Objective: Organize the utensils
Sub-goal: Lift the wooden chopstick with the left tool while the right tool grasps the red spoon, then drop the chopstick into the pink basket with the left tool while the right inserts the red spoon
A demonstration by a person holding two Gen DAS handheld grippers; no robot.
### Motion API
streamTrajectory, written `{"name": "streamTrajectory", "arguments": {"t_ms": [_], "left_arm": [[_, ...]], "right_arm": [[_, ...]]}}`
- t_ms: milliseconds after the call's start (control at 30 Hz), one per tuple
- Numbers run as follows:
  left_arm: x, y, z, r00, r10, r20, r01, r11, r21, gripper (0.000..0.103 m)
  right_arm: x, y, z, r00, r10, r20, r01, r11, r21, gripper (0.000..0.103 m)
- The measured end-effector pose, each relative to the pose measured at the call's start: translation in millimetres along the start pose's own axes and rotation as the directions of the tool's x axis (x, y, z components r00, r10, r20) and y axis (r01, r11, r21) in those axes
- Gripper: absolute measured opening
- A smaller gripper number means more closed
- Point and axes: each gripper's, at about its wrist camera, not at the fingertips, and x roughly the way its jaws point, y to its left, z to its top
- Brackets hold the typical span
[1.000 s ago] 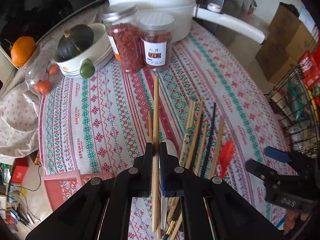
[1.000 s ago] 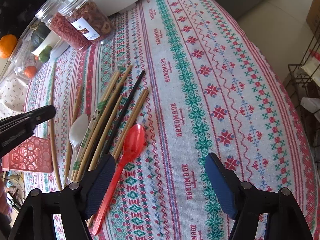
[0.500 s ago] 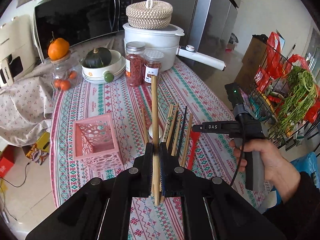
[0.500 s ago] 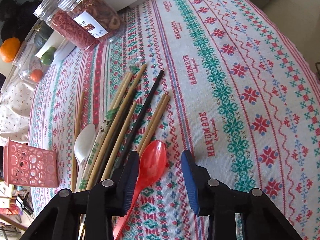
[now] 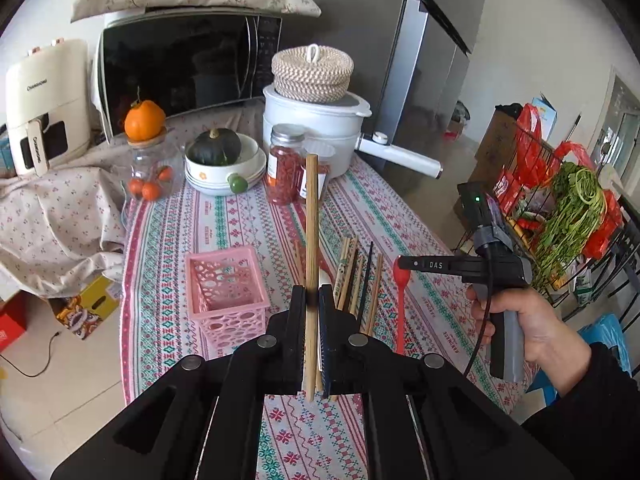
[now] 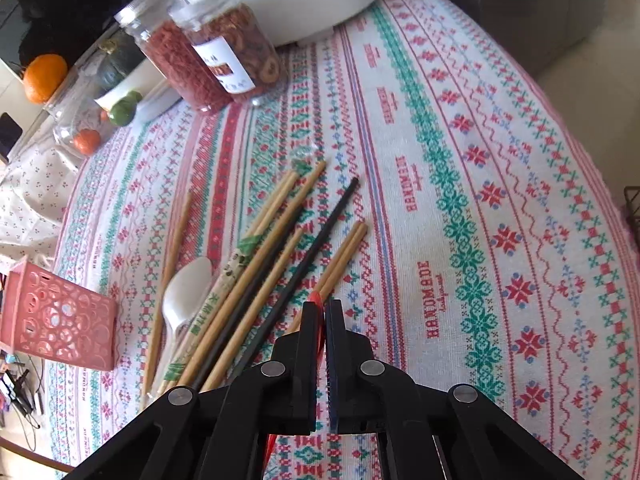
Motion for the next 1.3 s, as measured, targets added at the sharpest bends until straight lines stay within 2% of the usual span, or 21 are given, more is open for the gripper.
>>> {"name": "streamTrajectory", "arguments": {"t_ms": [100,200,300,367,467,600,800,900,1033,1100,1167,1233,1300], "left_arm": [[-26,5,5,0.997,0.001,0.081,0.0,1.0,-0.014,0.006],[-52,11,13,0.982,0.017,0.187,-0.011,0.999,-0.03,0.006],[-73,19,20,0.95,0.065,0.305,-0.053,0.997,-0.048,0.006],[-79,27,24,0.922,0.09,0.377,-0.07,0.995,-0.066,0.006],[-70,43,29,0.899,0.127,0.419,-0.094,0.991,-0.1,0.006],[-33,63,36,0.915,0.177,0.362,-0.14,0.982,-0.126,0.006],[36,87,35,0.962,0.169,0.215,-0.142,0.981,-0.135,0.006],[60,97,33,0.973,0.155,0.17,-0.131,0.98,-0.147,0.006],[74,101,31,0.979,0.154,0.137,-0.131,0.978,-0.16,0.009],[74,101,31,0.98,0.163,0.115,-0.141,0.973,-0.182,0.02],[69,102,30,0.98,0.167,0.11,-0.144,0.971,-0.192,0.051],[59,99,26,0.975,0.192,0.11,-0.17,0.969,-0.18,0.065],[49,98,19,0.974,0.203,0.1,-0.185,0.969,-0.161,0.069]], "right_arm": [[-37,13,-3,0.996,0.017,0.092,-0.014,0.999,-0.031,0.002],[-74,27,-7,0.981,0.032,0.193,-0.022,0.998,-0.057,0.002],[-108,39,-13,0.956,0.053,0.289,-0.032,0.997,-0.076,0.002],[-125,49,-16,0.936,0.064,0.347,-0.035,0.995,-0.09,0.002],[-140,64,-20,0.909,0.08,0.409,-0.04,0.994,-0.105,0.002],[-149,82,-26,0.88,0.094,0.465,-0.044,0.992,-0.119,0.002],[-147,106,-27,0.848,0.109,0.518,-0.041,0.989,-0.14,0.002],[-147,120,-27,0.826,0.111,0.553,-0.028,0.987,-0.156,0.002],[-150,136,-26,0.792,0.128,0.597,-0.032,0.985,-0.169,0.002],[-152,144,-26,0.774,0.129,0.62,-0.03,0.985,-0.169,0.002],[-154,150,-25,0.755,0.126,0.644,-0.023,0.986,-0.166,0.002],[-156,156,-25,0.736,0.12,0.666,-0.014,0.987,-0.162,0.002],[-157,162,-24,0.715,0.113,0.69,0.0,0.987,-0.161,0.002]]}}
